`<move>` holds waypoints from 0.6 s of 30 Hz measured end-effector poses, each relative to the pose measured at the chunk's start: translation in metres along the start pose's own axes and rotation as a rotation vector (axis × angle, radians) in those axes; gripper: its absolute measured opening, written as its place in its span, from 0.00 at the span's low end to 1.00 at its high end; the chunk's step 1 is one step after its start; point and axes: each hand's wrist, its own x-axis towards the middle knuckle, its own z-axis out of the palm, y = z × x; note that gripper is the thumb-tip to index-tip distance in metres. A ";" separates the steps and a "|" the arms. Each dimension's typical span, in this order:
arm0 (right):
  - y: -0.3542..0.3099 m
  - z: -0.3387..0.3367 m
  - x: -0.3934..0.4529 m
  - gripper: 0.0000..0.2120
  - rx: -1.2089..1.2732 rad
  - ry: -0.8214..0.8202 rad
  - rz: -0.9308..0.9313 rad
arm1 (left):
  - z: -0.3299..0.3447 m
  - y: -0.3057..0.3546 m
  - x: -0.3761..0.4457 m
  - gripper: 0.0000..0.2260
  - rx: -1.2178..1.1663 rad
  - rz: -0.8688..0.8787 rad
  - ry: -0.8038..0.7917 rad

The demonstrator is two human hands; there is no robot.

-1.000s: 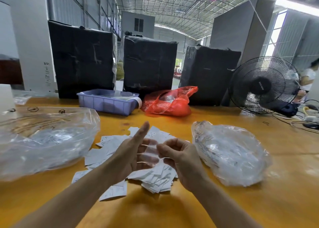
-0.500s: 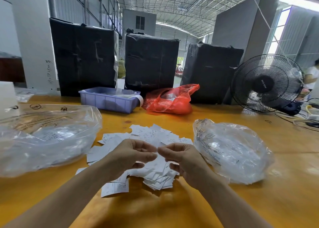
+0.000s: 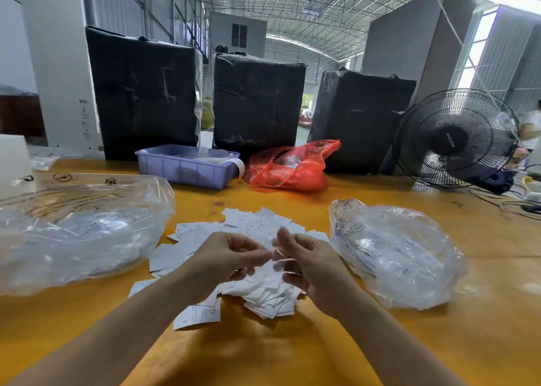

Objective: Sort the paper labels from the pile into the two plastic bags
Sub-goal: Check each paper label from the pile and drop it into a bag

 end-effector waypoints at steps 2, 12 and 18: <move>-0.001 -0.001 -0.001 0.24 -0.008 -0.071 0.021 | 0.000 -0.001 0.002 0.10 -0.113 0.007 0.039; -0.004 -0.005 0.001 0.03 0.090 0.057 0.015 | -0.002 -0.002 0.004 0.19 -0.135 0.015 0.066; -0.007 -0.001 -0.002 0.20 0.017 0.007 0.004 | 0.001 -0.001 0.005 0.17 -0.144 0.035 0.092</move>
